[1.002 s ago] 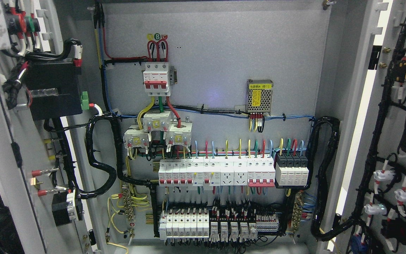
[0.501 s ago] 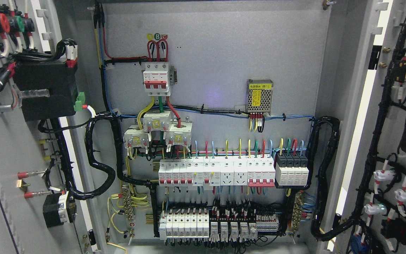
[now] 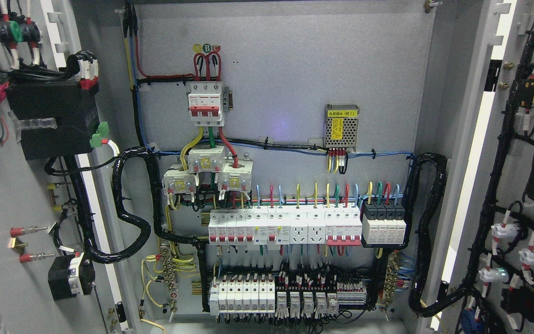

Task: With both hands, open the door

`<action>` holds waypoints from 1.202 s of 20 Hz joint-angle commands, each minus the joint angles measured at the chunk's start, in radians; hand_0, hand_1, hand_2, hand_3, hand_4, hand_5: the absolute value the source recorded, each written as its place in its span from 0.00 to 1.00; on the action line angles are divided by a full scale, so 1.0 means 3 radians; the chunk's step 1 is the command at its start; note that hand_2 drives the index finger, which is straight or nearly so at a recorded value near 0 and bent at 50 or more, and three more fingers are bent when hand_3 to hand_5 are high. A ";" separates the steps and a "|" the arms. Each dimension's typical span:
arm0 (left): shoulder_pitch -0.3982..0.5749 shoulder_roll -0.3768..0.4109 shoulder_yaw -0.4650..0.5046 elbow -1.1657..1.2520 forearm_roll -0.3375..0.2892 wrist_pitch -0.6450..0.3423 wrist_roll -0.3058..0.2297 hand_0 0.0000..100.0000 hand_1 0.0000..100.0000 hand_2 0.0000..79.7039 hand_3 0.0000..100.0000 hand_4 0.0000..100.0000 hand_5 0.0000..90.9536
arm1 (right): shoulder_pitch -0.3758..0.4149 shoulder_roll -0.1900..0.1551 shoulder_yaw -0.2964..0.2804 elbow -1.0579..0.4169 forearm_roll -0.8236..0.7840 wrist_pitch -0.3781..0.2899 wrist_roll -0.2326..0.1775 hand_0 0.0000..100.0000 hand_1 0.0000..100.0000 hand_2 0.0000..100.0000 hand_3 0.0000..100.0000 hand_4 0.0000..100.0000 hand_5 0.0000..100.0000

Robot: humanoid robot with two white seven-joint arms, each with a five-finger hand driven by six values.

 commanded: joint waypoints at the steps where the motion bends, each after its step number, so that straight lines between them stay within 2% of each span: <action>1: 0.0000 0.0000 0.0021 0.0000 0.0000 0.0003 -0.0001 0.00 0.00 0.00 0.00 0.03 0.00 | 0.0001 0.0006 -0.0003 0.0135 0.0003 -0.0022 0.0000 0.00 0.00 0.00 0.00 0.00 0.00; 8: 0.0000 0.0000 0.0021 -0.0005 0.0000 0.0003 -0.0001 0.00 0.00 0.00 0.00 0.03 0.00 | 0.0047 -0.0020 -0.0320 0.0257 0.0003 -0.0027 -0.0006 0.00 0.00 0.00 0.00 0.00 0.00; 11: -0.0010 0.0000 0.0021 -0.0010 0.0000 -0.0002 -0.0001 0.00 0.00 0.00 0.00 0.03 0.00 | 0.0144 -0.0091 -0.0514 0.0349 0.0008 -0.0042 -0.0011 0.00 0.00 0.00 0.00 0.00 0.00; 15: -0.0031 0.0000 0.0000 -0.0295 -0.0020 -0.0033 -0.0001 0.00 0.00 0.00 0.00 0.03 0.00 | 0.0317 -0.0193 -0.0867 0.0365 0.0008 -0.0057 -0.0011 0.00 0.00 0.00 0.00 0.00 0.00; 17: -0.0016 -0.0005 -0.0147 -0.0510 -0.0025 -0.0033 -0.0011 0.00 0.00 0.00 0.00 0.03 0.00 | 0.0389 -0.0265 -0.0984 0.0365 0.0008 -0.0108 -0.0011 0.00 0.00 0.00 0.00 0.00 0.00; 19: 0.0127 0.0000 -0.0397 -0.0974 0.0000 -0.0033 -0.0011 0.00 0.00 0.00 0.00 0.03 0.00 | 0.0466 -0.0332 -0.1107 0.0365 0.0013 -0.0195 -0.0016 0.00 0.00 0.00 0.00 0.00 0.00; 24: 0.0531 0.0010 -0.0623 -0.1977 -0.0015 -0.0033 -0.0001 0.00 0.00 0.00 0.00 0.03 0.00 | 0.0701 -0.0342 -0.1317 0.0314 0.0064 -0.0338 -0.0179 0.00 0.00 0.00 0.00 0.00 0.00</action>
